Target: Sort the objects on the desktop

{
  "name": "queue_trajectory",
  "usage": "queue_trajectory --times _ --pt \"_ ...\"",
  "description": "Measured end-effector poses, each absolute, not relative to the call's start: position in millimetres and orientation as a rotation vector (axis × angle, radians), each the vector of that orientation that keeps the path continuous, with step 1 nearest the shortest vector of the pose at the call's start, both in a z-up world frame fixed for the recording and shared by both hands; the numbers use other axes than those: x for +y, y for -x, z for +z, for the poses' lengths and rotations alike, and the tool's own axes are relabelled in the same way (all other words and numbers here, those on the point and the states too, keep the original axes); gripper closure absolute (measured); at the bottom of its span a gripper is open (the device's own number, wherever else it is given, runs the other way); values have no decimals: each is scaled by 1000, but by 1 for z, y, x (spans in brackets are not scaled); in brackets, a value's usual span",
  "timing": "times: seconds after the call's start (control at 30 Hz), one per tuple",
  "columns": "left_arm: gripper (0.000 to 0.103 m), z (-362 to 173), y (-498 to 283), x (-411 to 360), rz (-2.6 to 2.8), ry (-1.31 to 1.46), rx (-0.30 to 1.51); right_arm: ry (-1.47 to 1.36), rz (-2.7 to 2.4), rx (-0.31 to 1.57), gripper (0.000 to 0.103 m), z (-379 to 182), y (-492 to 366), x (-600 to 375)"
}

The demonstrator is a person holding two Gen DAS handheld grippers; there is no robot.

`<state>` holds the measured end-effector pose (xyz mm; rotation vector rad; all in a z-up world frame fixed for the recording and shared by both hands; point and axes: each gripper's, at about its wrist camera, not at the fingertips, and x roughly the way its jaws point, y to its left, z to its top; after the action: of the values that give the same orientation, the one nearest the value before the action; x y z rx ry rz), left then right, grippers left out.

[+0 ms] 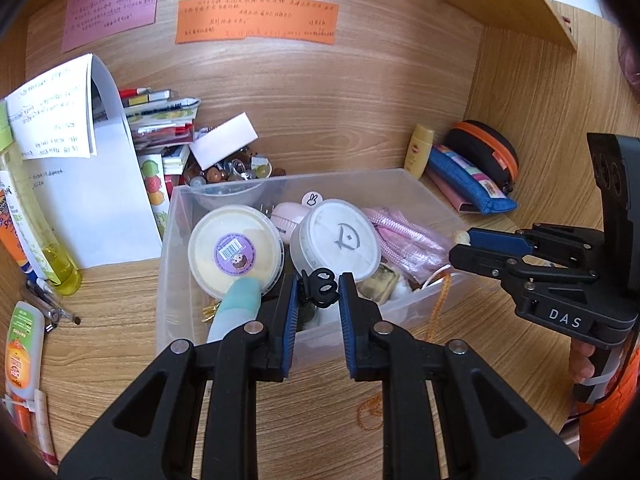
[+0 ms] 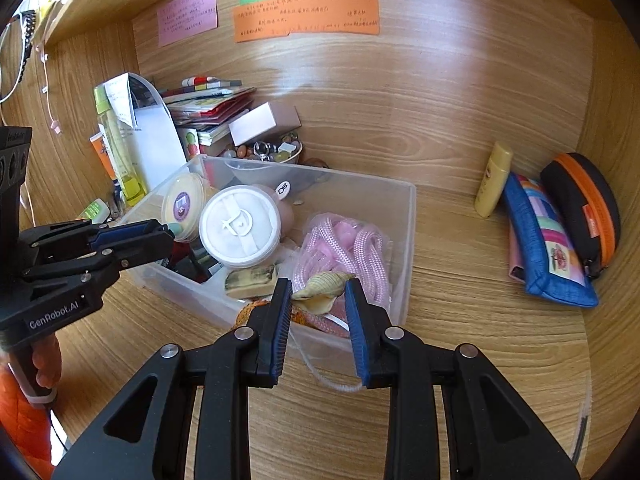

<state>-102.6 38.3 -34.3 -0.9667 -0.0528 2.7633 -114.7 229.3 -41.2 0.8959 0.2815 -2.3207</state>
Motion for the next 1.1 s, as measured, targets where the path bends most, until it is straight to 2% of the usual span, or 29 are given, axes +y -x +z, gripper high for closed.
queue_trajectory --times 0.5,0.67,0.8,0.97,1.1 --pt "82 -40 110 46 2769 1020 -38 -916 -2306 289 77 -48 120 222" --pt "67 -37 105 45 2771 1023 -64 -872 -2334 311 58 -43 111 224" --pt "53 -33 99 45 2794 1008 -69 -854 -2338 308 54 -39 106 226" --pt "42 -26 89 45 2819 985 -77 -825 -2354 303 43 -33 96 230" --pt "31 -19 80 41 2842 964 -106 -796 -2366 306 42 -26 87 233"
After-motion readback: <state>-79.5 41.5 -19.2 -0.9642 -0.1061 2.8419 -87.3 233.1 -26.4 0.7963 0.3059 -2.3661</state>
